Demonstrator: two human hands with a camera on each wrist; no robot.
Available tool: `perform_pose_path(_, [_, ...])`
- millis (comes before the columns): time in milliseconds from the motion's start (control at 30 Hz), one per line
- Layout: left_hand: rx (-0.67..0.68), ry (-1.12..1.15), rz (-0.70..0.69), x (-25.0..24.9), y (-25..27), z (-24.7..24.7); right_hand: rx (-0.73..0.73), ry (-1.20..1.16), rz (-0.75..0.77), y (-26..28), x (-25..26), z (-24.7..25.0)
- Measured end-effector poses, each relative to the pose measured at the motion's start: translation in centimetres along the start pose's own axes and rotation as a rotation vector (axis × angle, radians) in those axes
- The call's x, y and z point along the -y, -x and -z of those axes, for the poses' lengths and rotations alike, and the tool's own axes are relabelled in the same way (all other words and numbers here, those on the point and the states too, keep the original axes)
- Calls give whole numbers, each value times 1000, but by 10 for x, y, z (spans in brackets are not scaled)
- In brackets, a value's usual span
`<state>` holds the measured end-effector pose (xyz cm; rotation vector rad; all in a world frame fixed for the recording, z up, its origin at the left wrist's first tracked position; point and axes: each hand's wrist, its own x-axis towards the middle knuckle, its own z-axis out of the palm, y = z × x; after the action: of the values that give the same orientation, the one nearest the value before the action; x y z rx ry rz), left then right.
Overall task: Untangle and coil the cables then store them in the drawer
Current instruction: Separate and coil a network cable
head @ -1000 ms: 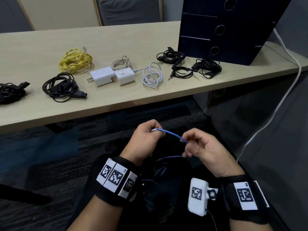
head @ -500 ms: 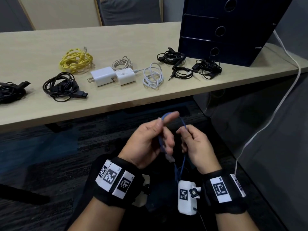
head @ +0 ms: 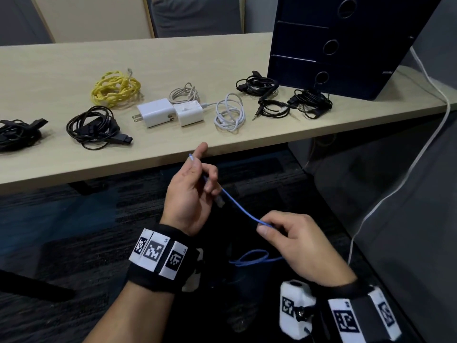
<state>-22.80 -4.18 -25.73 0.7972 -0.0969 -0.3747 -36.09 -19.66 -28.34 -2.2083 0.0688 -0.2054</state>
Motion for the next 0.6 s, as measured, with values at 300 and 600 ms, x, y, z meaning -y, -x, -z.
perform_pose_path(300, [70, -26, -40, 14, 4, -7, 30, 77, 93, 5, 17, 10])
perform_pose_path(600, [480, -412, 289, 26, 28, -3, -364, 105, 188, -22, 24, 31])
